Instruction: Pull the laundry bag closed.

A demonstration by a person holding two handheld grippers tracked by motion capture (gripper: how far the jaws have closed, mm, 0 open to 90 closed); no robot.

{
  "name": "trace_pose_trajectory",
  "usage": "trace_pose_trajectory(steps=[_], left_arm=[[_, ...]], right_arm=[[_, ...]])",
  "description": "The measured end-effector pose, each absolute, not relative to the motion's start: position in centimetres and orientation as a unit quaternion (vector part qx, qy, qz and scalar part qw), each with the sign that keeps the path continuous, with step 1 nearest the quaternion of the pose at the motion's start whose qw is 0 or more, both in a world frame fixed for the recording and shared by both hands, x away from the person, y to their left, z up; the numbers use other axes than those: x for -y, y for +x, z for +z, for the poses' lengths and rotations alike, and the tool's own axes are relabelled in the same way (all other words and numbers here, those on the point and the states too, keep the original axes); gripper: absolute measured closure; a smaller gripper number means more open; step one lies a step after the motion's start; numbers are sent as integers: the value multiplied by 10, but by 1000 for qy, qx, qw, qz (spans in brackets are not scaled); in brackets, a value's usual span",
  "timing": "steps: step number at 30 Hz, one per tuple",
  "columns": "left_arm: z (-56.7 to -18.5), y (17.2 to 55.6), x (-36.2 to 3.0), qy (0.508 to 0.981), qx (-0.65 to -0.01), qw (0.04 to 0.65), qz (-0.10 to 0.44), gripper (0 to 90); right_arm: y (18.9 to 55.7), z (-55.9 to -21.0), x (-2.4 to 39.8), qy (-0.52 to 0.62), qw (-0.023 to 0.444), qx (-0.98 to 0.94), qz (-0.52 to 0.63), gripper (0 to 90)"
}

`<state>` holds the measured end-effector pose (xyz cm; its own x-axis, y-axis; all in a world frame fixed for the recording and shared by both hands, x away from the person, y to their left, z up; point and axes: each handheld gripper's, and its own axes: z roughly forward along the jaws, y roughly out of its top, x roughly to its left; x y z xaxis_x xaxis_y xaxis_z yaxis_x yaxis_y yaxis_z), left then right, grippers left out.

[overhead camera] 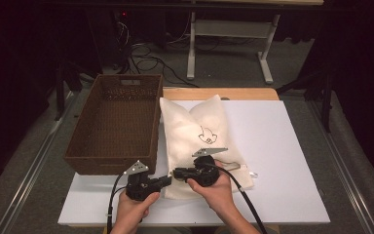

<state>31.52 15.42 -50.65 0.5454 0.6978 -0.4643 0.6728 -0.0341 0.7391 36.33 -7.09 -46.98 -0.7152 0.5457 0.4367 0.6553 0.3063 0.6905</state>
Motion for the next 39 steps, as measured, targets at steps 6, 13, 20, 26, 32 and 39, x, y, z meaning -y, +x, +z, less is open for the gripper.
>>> trace_pose_trajectory(steps=[6, 13, 20, 26, 32, 39], left_arm=[[-506, 313, -152, 725, -470, 503, 27, 873], [-506, 310, -150, 730, -463, 501, 43, 872], [-505, 308, -149, 735, -460, 495, 59, 872], [-504, 307, -148, 740, -458, 487, 71, 872], [-504, 306, -148, 741, -458, 486, 73, 872], [-504, 307, -149, 735, -468, 486, 63, 875]], right_arm=[[367, -469, 79, -432, 122, 764, -464, 658], [374, -478, 82, -492, 172, 722, -454, 697], [374, -481, 77, -505, 192, 716, -443, 794], [373, -480, 76, -507, 198, 711, -446, 821], [374, -483, 74, -503, 200, 715, -443, 818], [370, -481, 70, -479, 186, 734, -445, 879]])
